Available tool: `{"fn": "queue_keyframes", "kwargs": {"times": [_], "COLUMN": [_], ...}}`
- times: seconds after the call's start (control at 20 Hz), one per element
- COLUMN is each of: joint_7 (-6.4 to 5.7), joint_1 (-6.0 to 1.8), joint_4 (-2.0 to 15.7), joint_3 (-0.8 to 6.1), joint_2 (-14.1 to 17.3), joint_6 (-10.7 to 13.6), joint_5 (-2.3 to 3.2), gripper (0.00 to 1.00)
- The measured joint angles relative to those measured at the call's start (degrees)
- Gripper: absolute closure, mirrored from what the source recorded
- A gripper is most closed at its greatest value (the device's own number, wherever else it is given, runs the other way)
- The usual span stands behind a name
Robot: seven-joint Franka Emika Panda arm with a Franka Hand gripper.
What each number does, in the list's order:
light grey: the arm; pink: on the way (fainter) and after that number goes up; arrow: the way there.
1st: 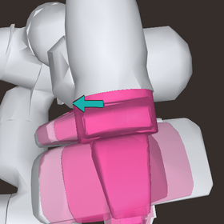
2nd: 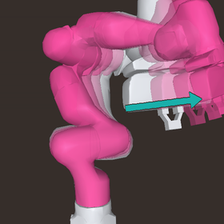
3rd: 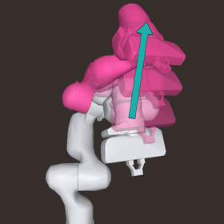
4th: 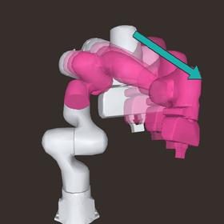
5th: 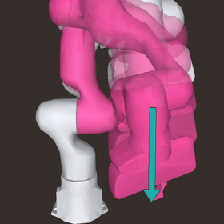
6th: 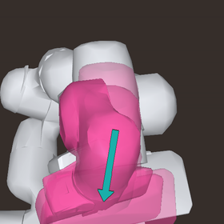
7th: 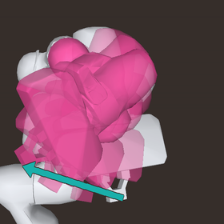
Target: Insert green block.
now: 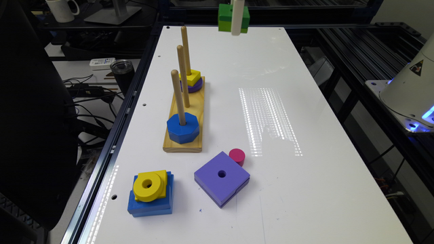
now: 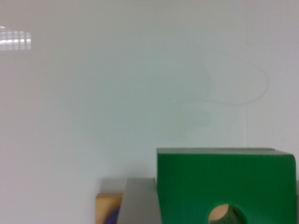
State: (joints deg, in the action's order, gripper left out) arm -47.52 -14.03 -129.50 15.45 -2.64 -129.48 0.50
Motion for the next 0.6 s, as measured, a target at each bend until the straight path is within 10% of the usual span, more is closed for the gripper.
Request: {"fn": "queue_keyframes", "kwargs": {"times": [0.3, 0.6], "joint_7": [-3.95, -8.16], "joint_1": [0.00, 0.02], "joint_4": [4.09, 8.07], "joint_3": [3.57, 6.86], "joint_2": [4.28, 8.47], "joint_6": [-0.01, -0.01], "joint_5": [0.62, 2.34], "gripper": [1.00, 1.00]}}
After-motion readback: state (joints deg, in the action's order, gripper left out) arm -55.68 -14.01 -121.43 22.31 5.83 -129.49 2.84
